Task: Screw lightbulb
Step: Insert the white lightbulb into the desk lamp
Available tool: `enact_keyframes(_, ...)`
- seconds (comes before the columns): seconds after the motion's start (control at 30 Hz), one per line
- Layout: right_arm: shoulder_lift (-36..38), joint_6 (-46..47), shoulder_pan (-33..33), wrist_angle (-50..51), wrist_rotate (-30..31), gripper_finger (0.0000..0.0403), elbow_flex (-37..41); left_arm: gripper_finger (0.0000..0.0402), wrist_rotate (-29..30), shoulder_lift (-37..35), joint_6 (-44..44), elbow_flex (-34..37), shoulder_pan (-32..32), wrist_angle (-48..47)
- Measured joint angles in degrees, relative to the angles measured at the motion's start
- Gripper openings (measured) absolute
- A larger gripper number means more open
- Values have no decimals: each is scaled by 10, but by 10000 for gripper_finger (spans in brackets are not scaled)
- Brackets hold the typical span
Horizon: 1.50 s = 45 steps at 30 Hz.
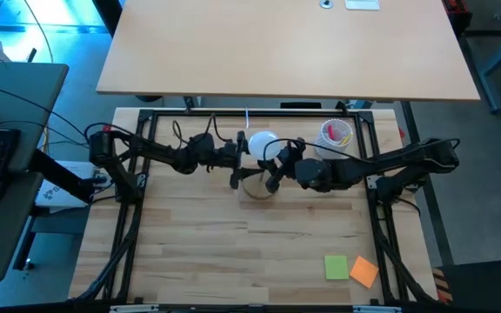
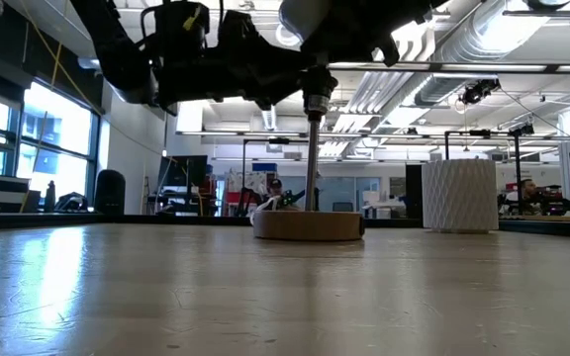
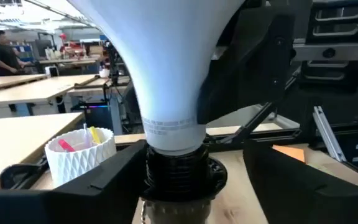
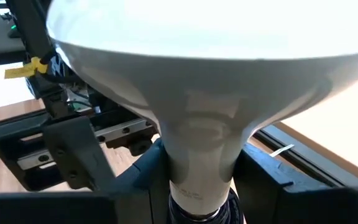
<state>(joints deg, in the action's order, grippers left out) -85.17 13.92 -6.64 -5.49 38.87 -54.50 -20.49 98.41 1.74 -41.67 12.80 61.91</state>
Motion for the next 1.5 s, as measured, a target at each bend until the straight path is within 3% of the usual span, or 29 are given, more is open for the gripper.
enact_keyframes(0.27,-3,-65,-9,-81,9,134,12,180,14,0,4,1,0,-5)
enact_keyframes(0.73,-45,-119,-5,-217,25,133,12,192,28,-32,-15,12,0,-34)
enact_keyframes(1.1,-49,-154,24,-282,-70,133,13,196,40,-121,2,21,-10,-130)
enact_keyframes(1.5,-44,-141,105,-205,-289,135,7,193,103,-142,4,20,-16,-215)
